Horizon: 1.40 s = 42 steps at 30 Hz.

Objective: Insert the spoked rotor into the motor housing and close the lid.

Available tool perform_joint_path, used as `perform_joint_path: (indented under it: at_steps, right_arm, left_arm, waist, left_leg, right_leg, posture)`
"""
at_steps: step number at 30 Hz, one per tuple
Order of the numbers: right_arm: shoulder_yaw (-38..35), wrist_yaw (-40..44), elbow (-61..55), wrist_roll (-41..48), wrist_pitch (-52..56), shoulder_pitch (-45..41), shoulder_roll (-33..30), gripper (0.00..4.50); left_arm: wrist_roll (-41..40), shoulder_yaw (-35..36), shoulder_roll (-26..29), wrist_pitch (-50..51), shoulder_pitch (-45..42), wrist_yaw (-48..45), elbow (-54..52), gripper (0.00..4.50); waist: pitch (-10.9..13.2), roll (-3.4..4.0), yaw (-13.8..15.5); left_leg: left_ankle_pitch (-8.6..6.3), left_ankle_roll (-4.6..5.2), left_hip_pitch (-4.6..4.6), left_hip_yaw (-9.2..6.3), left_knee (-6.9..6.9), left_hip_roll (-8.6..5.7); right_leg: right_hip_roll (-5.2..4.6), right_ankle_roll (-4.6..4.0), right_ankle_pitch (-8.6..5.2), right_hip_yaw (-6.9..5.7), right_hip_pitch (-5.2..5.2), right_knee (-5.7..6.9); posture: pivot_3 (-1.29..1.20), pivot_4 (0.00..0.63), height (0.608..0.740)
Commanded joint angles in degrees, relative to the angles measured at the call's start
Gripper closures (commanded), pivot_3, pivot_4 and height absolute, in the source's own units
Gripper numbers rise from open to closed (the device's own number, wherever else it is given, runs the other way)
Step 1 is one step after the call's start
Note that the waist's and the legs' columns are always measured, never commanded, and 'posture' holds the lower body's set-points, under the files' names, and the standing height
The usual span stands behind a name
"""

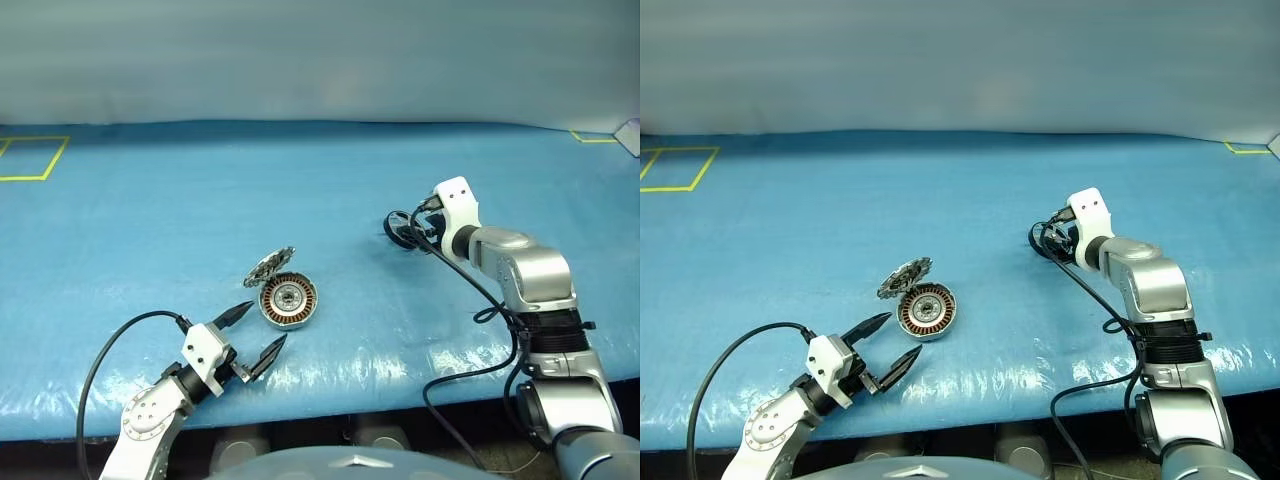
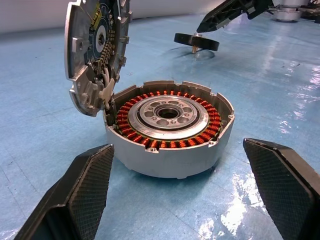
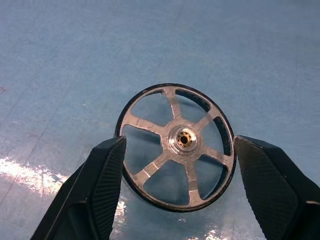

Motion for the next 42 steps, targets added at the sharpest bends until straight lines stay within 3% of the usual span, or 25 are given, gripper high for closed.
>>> perform_joint_path:
  at_steps: [1,21,42]
  right_arm:
    - [-2.0,-0.5,0.4,0.4,-0.5,-1.9,-0.4,0.89]
    - [4.8,3.0,13.1,-5.1,-8.5,-4.9,-0.7,0.89]
    - [9.6,7.2,10.7,-10.3,-16.6,-2.5,-1.5,0.89]
  left_arm:
    - [0.0,-0.4,-0.2,-0.7,0.3,0.3,-1.0,0.0]
    - [0.0,-0.7,-0.3,-0.8,1.0,1.4,-1.1,0.0]
    - [0.3,-1.0,-0.3,-0.8,1.3,2.2,-0.9,0.0]
  waist:
    - [0.0,0.0,0.0]
    - [0.0,0.02,0.0]
    - [0.0,0.02,-0.1]
  left_leg:
    - [0.0,0.0,0.0,0.0,0.0,0.0]
    - [0.0,0.01,0.01,0.03,0.0,-0.01]
    - [0.0,0.01,0.06,0.05,0.01,0.0]
  right_leg:
    - [0.0,0.0,0.0,0.0,0.0,0.0]
    - [0.0,0.02,0.02,0.04,0.01,0.0]
    - [0.01,0.02,0.02,0.05,0.04,0.01]
  posture:
    - [0.0,0.15,0.74]
    - [0.0,0.15,0.74]
    - [0.0,0.15,0.74]
